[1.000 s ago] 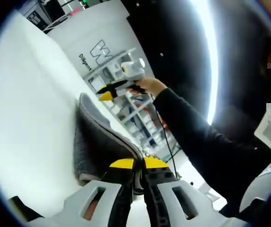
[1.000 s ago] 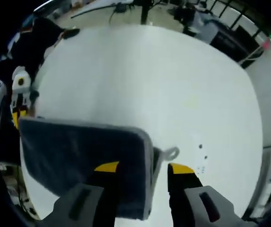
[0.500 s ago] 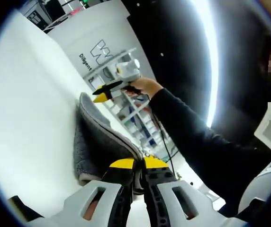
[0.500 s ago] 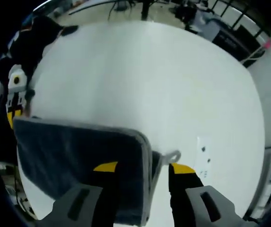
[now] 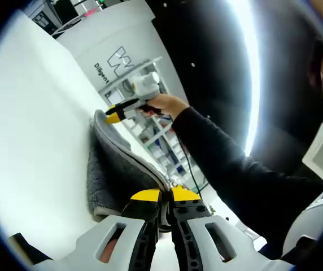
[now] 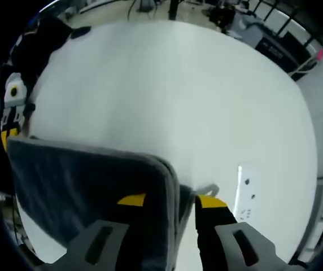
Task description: Open the folded towel by lifting each exposed corner and separating the folded layers until the towel lies flat within the target outline without major curled edges
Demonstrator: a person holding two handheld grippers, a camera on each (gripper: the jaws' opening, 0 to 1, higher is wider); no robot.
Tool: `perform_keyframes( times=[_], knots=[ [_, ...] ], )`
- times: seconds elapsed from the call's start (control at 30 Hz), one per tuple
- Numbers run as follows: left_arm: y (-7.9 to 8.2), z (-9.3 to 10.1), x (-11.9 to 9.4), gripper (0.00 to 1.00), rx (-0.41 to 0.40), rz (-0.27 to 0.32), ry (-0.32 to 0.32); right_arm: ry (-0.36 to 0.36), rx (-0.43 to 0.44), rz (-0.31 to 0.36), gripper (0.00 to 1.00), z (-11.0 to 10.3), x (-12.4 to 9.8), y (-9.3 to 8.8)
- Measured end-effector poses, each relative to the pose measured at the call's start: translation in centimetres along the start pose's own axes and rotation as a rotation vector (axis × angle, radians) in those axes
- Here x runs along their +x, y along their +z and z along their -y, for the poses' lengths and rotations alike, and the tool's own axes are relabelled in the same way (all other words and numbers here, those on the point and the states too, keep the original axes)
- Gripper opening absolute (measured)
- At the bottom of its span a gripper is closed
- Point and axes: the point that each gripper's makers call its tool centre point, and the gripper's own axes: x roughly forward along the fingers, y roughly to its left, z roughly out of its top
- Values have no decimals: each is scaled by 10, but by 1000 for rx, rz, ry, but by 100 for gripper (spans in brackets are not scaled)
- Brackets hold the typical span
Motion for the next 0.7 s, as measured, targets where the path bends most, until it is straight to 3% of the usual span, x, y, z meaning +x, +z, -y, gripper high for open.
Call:
perform_keyframes(
  times=[0.33, 0.7],
  knots=[
    [0, 1, 0, 4, -2, 0, -1, 17, -43, -7, 23, -2, 5, -2],
    [3, 1, 2, 4, -4, 1, 0, 7, -80, 32, 13, 1, 4, 1]
  ],
)
